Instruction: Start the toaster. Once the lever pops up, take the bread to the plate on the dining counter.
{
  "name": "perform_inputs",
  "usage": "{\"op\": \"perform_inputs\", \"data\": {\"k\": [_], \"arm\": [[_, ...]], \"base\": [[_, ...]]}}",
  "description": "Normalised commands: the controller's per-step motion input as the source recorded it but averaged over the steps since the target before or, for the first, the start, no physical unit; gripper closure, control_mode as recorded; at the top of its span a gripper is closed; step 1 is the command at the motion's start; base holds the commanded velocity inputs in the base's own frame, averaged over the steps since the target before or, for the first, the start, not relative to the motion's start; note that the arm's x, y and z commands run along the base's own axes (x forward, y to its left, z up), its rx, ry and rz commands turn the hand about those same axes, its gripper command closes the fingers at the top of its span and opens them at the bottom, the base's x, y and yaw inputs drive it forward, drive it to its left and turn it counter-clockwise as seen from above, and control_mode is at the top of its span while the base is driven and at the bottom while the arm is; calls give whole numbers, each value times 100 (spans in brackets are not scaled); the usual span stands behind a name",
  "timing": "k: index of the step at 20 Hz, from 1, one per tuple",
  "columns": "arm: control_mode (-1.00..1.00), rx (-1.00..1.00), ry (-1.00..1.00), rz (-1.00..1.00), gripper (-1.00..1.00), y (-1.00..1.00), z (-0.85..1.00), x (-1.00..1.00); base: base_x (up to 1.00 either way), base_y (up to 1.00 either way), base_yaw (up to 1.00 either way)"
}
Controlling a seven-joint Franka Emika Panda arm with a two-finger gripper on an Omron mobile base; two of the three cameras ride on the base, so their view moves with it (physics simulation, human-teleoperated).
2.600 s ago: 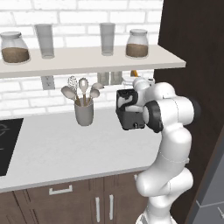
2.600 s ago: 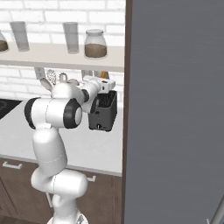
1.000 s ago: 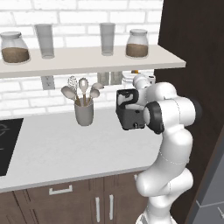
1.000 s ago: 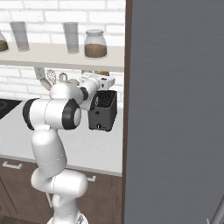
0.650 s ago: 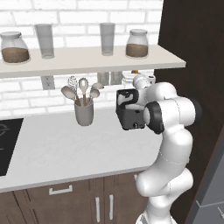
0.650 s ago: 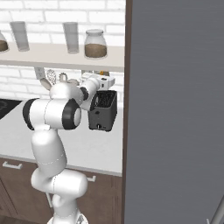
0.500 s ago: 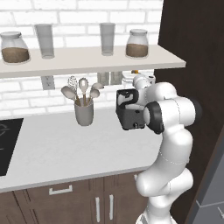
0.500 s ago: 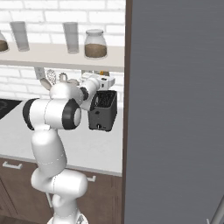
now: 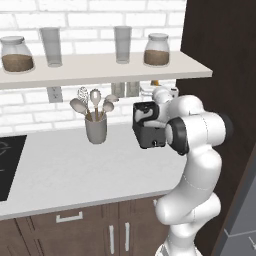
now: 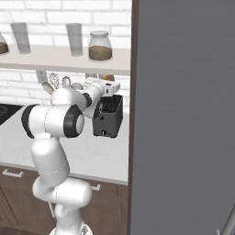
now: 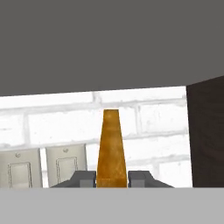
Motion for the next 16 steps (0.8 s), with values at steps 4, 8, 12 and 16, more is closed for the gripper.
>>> {"op": "perform_inputs", "data": {"k": [4, 8, 12, 16], "arm": [[-100, -5, 5, 0, 100, 0, 0, -18], [-100, -3, 2, 0, 100, 0, 1, -24], [-100, -7, 10, 0, 100, 0, 0, -29], [-100, -7, 9, 0, 100, 0, 0, -42]], "base": [[0, 0, 0], [0, 0, 0], [0, 0, 0], [0, 0, 0]]}}
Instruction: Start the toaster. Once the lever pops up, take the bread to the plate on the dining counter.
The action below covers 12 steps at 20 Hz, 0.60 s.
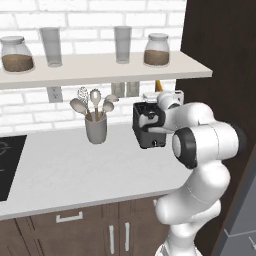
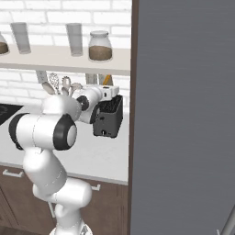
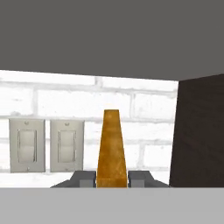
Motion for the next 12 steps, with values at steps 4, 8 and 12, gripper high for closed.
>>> {"op": "perform_inputs", "data": {"k": [4, 8, 12], "arm": [[-100, -7, 8, 0, 100, 2, 6, -42], [-100, -2, 8, 0, 100, 15, 10, -56], [-100, 0, 8, 0, 100, 19, 22, -73]], "base": [[0, 0, 0], [0, 0, 0], [0, 0, 0]]}}
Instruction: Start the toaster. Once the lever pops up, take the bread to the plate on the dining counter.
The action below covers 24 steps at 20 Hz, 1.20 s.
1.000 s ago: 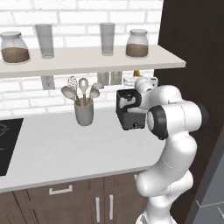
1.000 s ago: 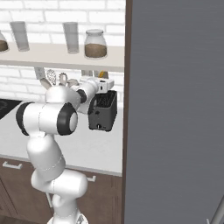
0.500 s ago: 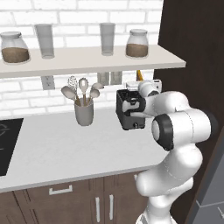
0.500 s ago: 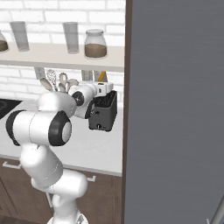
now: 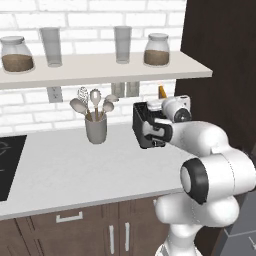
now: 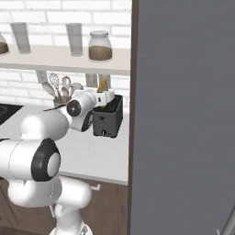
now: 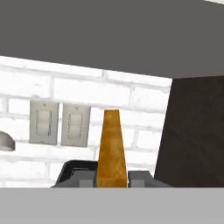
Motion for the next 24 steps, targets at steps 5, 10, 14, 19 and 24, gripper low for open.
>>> {"op": "perform_inputs", "data": {"k": [5, 10, 14, 19, 24], "arm": [[-100, 1, 3, 0, 100, 24, 30, -93], [-100, 4, 11, 0, 100, 19, 45, -96], [-100, 3, 32, 0, 100, 18, 81, -84], [-100, 10, 38, 1, 100, 11, 98, -86], [-100, 11, 22, 2, 100, 4, 67, -95]], "base": [[0, 0, 0], [0, 0, 0], [0, 0, 0], [0, 0, 0], [0, 0, 0]]}}
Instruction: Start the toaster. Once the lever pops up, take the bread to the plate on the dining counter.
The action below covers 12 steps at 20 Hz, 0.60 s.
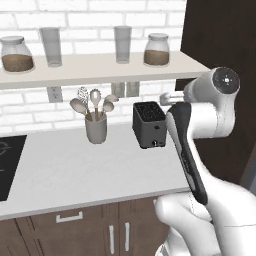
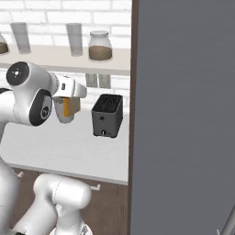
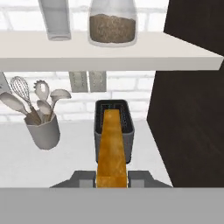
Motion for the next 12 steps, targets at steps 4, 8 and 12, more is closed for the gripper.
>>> {"op": "perform_inputs", "data": {"k": [4, 8, 12], "arm": [[-100, 9, 0, 0, 100, 2, -13, -100], [-100, 4, -1, 0, 100, 18, -22, -53], [-100, 4, -3, 0, 100, 1, -5, -2]], "base": [[0, 0, 0], [0, 0, 0], [0, 0, 0]]}}
